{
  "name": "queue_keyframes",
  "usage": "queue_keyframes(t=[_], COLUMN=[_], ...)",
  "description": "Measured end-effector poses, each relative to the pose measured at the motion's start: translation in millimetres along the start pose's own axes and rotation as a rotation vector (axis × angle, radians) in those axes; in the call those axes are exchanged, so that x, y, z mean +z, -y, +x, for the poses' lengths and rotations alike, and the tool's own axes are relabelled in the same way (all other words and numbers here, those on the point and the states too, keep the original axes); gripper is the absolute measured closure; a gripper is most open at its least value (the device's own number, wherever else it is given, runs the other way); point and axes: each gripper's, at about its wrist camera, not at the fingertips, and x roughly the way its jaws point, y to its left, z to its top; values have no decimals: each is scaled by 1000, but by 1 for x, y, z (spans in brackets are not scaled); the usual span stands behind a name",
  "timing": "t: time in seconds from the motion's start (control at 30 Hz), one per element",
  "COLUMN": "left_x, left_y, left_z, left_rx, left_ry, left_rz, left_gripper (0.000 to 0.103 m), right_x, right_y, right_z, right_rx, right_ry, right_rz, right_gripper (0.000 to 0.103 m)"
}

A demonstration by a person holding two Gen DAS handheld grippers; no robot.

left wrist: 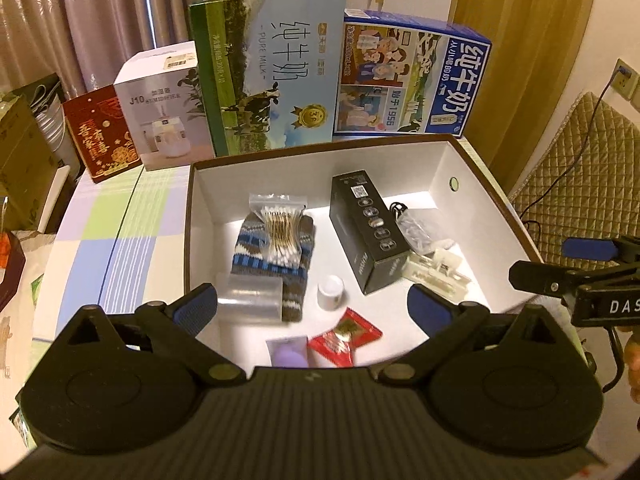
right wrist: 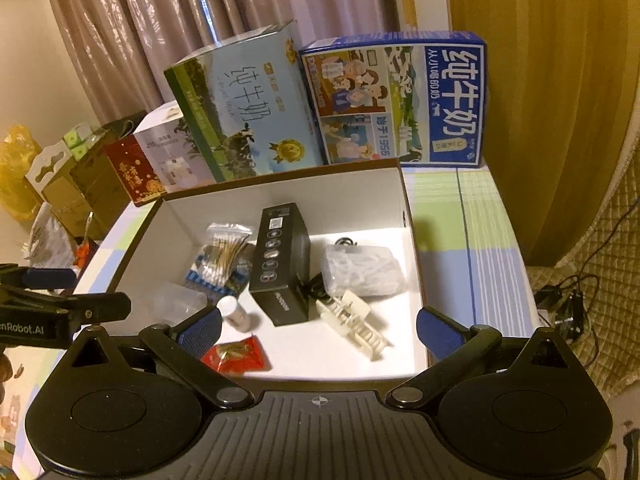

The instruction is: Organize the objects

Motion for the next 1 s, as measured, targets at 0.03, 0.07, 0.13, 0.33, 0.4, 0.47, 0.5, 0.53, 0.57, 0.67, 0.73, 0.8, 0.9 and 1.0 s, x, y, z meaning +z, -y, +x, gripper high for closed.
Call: queue_keyframes(t=[0.03, 0.07, 0.13, 0.33, 0.4, 0.47, 0.5, 0.53, 0.57, 0.67, 0.73, 0.8, 0.9, 1.0], left_x=[-3, -6, -14, -39, -48, -57, -62, -67, -73, -86, -96, -103, -114, -123], left_y=[2, 3, 6, 13, 16, 18, 20, 21, 24, 29, 32, 35, 39, 40], left_z=[-4, -9, -18, -45, -54, -63, -68, -72, -77, -89, -97, -105, -116, -125], left_rx=[3, 6, 11, 25, 35, 42, 45, 48, 51, 55, 55, 54, 54, 48], left_ry=[-1, 0, 2, 4, 9, 14, 16, 18, 20, 24, 30, 33, 38, 43], left_rz=[0, 2, -3, -31, -40, -51, -57, -62, -67, -77, -85, -92, -95, -97], left_gripper=[3, 3, 3, 3, 3, 3, 3, 3, 3, 3, 3, 3, 3, 3], right_x=[-2, -4, -9, -25, -32, -39, -42, -45, -48, -58, -64, -70, -78, -86], right_y=[-2, -3, -6, -13, -14, -15, -15, -15, -15, -15, -15, -16, -16, -17], right_z=[-5, -9, -18, -43, -51, -59, -62, -66, -70, -81, -89, -97, -107, -114], right_rx=[-1, 2, 10, 18, 24, 34, 38, 43, 49, 59, 62, 59, 62, 62], right_ry=[3, 6, 10, 13, 8, 3, -1, -3, -4, -7, -4, 3, 6, 4], right_rz=[-1, -1, 0, -15, -22, -28, -30, -32, -36, -45, -54, -64, -65, -60], right_gripper=[2, 2, 2, 2, 2, 2, 2, 2, 2, 2, 2, 2, 2, 2])
